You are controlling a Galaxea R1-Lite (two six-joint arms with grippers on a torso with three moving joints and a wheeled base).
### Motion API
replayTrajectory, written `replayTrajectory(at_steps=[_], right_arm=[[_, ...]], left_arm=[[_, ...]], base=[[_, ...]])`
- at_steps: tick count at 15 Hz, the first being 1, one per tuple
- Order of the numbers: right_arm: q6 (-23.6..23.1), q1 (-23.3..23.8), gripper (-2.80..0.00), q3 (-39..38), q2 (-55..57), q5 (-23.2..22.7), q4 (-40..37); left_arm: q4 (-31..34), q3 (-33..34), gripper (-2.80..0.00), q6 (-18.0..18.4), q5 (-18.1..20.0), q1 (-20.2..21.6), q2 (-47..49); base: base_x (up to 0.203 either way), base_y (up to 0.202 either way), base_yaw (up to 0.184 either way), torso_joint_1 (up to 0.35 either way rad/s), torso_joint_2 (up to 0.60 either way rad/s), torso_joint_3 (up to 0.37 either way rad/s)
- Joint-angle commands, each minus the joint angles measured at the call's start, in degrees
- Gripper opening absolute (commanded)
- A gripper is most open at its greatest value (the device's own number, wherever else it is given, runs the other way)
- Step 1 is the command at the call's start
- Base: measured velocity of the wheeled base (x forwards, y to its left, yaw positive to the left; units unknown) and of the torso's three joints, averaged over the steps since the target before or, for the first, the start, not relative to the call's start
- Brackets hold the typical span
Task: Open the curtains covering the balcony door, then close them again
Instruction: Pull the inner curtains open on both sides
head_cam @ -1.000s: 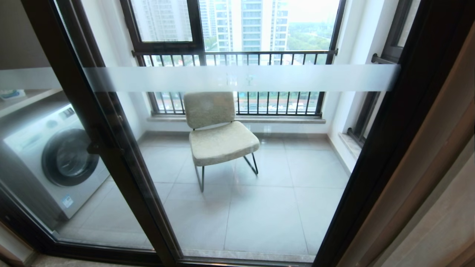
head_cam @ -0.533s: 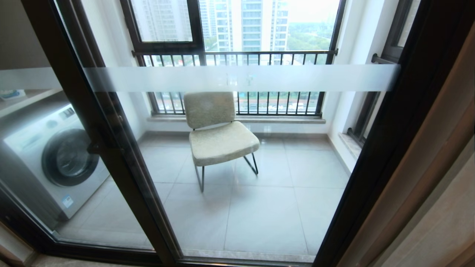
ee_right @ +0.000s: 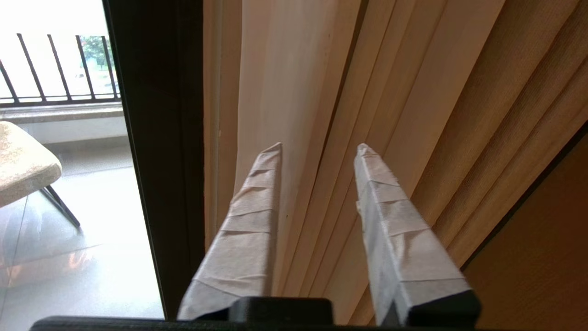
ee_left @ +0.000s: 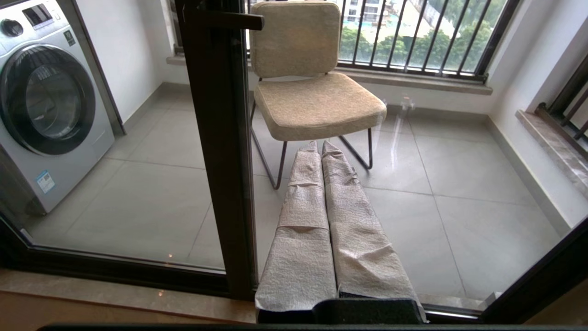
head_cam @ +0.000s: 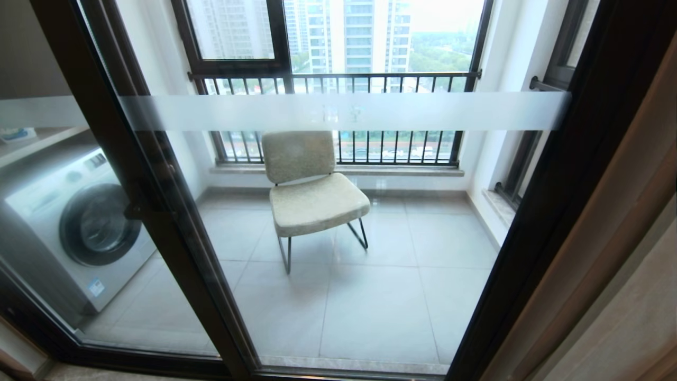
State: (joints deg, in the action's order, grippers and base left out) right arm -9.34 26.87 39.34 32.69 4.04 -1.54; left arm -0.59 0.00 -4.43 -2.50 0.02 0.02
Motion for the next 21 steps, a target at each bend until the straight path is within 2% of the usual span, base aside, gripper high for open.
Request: replayTrajectory(at_steps=[1, 12, 21], right_arm=[[0.1, 0.72, 0.0, -1.0, 1.41, 0.0, 2.1], [0.54, 2.16, 0.0, -1.82, 17.6, -0.12, 24.2], [2.35, 2.22, 0.0, -0.94, 30.94, -0.3, 33.05]], left_arm=[[-0.02, 0.0, -2.8, -0.05, -0.04, 0.06, 0.06], [-0.02, 0.0, -2.8, -0.05, -0.04, 0.0, 0.06], [-0.02, 0.0, -2.8, -0.05, -0.05, 0.06, 0.06]], base=[[0.0, 0.0, 0.0, 0.0, 0.0, 0.0], [0.0, 0.0, 0.0, 0.0, 0.0, 0.0], [0.0, 0.0, 0.0, 0.0, 0.0, 0.0]])
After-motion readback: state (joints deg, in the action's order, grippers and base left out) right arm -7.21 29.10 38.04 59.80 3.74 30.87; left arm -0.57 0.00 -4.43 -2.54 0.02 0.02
